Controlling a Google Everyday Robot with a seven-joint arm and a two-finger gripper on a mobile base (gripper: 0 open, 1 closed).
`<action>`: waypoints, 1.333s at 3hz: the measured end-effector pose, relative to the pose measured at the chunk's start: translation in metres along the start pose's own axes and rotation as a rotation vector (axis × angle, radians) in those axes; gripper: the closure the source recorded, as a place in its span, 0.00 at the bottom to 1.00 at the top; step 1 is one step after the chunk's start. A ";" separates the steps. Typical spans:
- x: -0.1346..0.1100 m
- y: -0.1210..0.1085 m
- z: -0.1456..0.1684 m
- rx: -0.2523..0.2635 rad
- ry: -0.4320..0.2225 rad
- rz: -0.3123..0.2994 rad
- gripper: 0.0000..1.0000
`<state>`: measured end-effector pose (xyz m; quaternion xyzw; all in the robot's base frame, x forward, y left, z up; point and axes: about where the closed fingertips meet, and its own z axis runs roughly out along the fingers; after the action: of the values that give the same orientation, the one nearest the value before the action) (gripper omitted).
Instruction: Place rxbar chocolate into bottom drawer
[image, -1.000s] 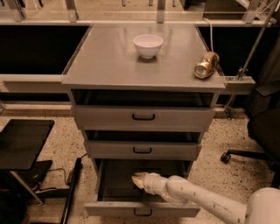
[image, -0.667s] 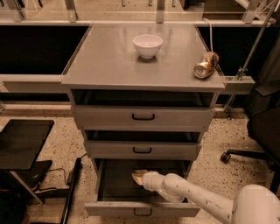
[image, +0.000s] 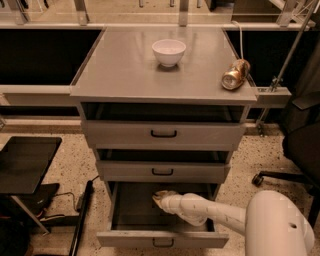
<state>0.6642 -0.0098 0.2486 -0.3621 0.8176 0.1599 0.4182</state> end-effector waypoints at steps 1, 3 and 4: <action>0.022 -0.004 -0.002 0.011 0.079 -0.055 1.00; 0.049 -0.016 -0.002 0.022 0.090 0.011 1.00; 0.082 -0.029 0.002 0.034 0.110 0.066 1.00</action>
Offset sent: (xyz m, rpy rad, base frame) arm -0.0050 -0.0091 -0.0110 -0.0718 0.0130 0.0162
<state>0.6546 -0.0657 0.1831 -0.3359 0.8534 0.1397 0.3733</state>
